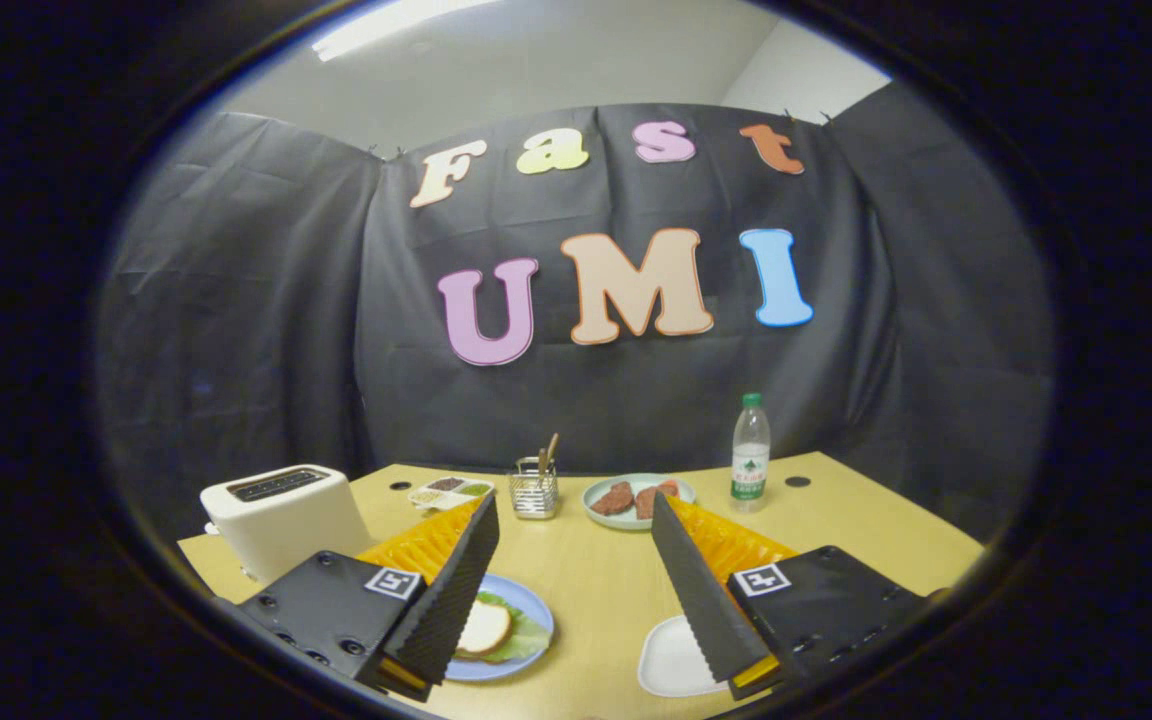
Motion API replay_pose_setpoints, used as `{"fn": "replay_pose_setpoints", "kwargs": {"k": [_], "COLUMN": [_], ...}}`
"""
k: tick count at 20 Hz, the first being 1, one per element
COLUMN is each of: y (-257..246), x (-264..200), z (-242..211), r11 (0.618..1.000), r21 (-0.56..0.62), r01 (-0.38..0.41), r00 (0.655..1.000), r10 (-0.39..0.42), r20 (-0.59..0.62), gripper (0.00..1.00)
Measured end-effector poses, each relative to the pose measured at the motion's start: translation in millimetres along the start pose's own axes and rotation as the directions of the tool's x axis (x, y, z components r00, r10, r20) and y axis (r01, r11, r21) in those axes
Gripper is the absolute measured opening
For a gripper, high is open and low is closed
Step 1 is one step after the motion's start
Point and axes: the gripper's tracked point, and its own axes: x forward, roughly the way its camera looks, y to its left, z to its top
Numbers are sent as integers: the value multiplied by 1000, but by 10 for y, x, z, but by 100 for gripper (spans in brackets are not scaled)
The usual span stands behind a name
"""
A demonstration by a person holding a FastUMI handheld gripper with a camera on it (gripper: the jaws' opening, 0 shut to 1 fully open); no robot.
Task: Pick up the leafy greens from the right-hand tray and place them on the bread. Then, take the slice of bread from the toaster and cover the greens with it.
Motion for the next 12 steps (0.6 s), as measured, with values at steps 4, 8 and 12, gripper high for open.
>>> {"fn": "replay_pose_setpoints", "kwargs": {"k": [4,8,12], "y": [93,137,-13], "x": [2,-69,-219], "z": [455,404,226], "r11": [999,998,998], "r21": [-49,-50,-59], "r01": [-22,-31,5], "r00": [998,998,1000], "r10": [25,33,-4], "r20": [63,46,7], "gripper": [97,97,97]}}
